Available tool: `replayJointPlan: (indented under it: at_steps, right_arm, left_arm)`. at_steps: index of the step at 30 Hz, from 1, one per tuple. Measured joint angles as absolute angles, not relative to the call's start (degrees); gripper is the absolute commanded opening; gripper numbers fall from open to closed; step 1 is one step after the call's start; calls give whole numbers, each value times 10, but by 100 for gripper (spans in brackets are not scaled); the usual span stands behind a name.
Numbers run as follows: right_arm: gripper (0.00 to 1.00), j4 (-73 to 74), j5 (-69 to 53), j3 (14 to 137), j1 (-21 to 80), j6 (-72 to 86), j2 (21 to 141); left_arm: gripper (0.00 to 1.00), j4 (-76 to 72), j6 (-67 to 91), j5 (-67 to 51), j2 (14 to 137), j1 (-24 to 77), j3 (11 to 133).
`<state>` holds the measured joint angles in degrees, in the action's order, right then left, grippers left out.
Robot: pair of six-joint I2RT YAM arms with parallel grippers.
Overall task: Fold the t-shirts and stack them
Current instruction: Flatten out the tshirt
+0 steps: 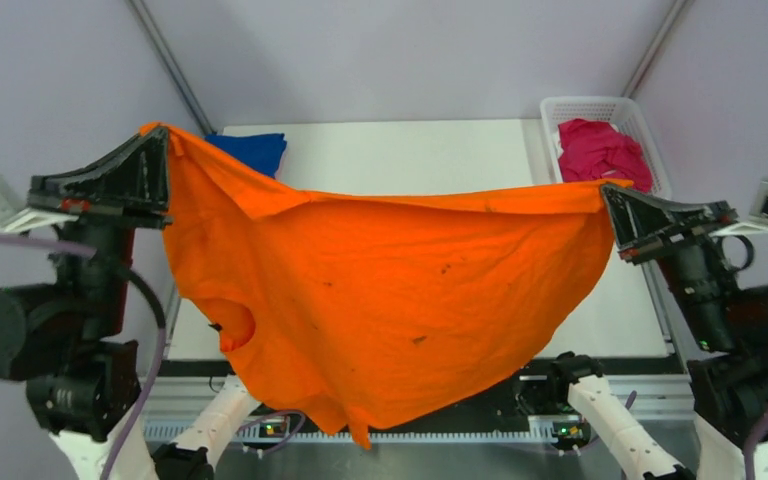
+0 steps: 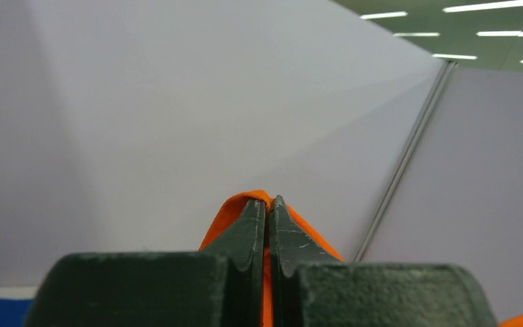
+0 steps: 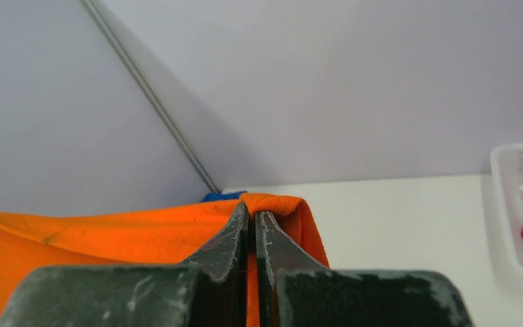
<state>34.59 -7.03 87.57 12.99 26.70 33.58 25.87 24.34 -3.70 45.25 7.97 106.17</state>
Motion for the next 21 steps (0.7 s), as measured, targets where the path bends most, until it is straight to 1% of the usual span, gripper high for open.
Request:
replayJointPlan:
  at_steps: [4, 8, 12, 14, 15, 16, 17, 18, 19, 20, 21]
  right_arm:
    - [0, 340, -23, 788, 130, 270, 340]
    - [0, 330, 69, 691, 130, 284, 371]
    - [0, 293, 154, 583, 130, 299, 441]
    - [0, 263, 183, 543, 130, 302, 496]
    - [0, 245, 195, 529, 129, 303, 531]
    - [0, 224, 203, 520, 128, 306, 574]
    - [13, 205, 208, 517, 126, 307, 621]
    - [36, 181, 211, 517, 123, 309, 672]
    - [48, 158, 211, 523, 119, 310, 730]
    - [59, 150, 211, 534, 115, 313, 778]
    - [72, 147, 212, 557, 111, 310, 836]
  left_arm:
    - [0, 244, 239, -8, 470, 80, 980]
    - [0, 213, 238, 35, 523, 80, 862]
    - [3, 167, 238, 59, 644, 80, 775]
    - [4, 147, 238, 63, 740, 80, 755]
    - [7, 140, 238, 64, 796, 81, 755]
    - [22, 135, 239, 65, 851, 81, 760]
    - [45, 138, 239, 67, 912, 81, 776]
    - [64, 146, 237, 70, 964, 81, 796]
    - [75, 170, 239, 72, 1025, 81, 836]
    - [88, 208, 251, 76, 1106, 81, 910]
    - [94, 235, 252, 76, 1167, 81, 973]
